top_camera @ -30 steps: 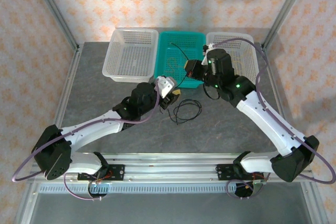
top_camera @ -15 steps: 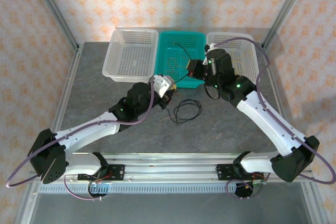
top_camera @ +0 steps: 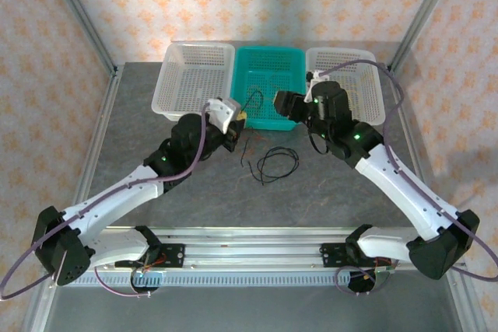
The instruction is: Untangle the cables
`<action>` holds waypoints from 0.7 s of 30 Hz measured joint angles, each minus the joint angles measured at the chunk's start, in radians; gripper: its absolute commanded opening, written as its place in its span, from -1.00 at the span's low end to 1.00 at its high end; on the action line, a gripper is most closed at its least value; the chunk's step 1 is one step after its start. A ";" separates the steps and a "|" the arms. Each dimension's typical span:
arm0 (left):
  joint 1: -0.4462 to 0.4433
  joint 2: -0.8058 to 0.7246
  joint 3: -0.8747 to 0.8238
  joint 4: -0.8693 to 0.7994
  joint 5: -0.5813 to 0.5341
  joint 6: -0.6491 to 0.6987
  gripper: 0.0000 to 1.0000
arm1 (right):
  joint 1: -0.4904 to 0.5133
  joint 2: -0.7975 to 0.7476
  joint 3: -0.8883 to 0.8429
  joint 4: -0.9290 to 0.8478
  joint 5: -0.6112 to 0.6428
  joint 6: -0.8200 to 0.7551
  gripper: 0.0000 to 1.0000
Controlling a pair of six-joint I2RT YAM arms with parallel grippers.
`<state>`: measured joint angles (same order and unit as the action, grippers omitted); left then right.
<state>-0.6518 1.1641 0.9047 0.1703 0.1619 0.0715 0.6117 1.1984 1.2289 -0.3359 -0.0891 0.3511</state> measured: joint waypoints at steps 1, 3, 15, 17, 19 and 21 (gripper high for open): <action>0.015 0.010 0.022 -0.010 -0.005 0.002 -1.00 | 0.004 0.000 -0.011 0.012 -0.001 -0.006 0.24; 0.053 0.035 0.074 -0.030 -0.013 0.009 -1.00 | 0.020 0.000 -0.042 0.038 -0.004 -0.015 0.24; 0.321 0.251 0.331 -0.075 -0.012 0.043 -1.00 | 0.067 -0.003 -0.187 0.148 -0.008 0.007 0.24; 0.356 0.295 0.377 -0.077 -0.012 0.043 -1.00 | 0.067 -0.011 -0.191 0.154 -0.008 0.008 0.24; 0.387 0.346 0.426 -0.079 -0.013 0.043 -1.00 | 0.067 -0.021 -0.195 0.159 -0.007 0.008 0.24; 0.412 0.394 0.475 -0.083 -0.014 0.050 -1.00 | 0.067 -0.029 -0.196 0.161 -0.006 0.011 0.24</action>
<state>-0.2401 1.5585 1.3800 0.0872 0.1482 0.1219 0.6785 1.1694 1.0328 -0.1753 -0.0952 0.3622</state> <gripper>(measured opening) 0.049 0.619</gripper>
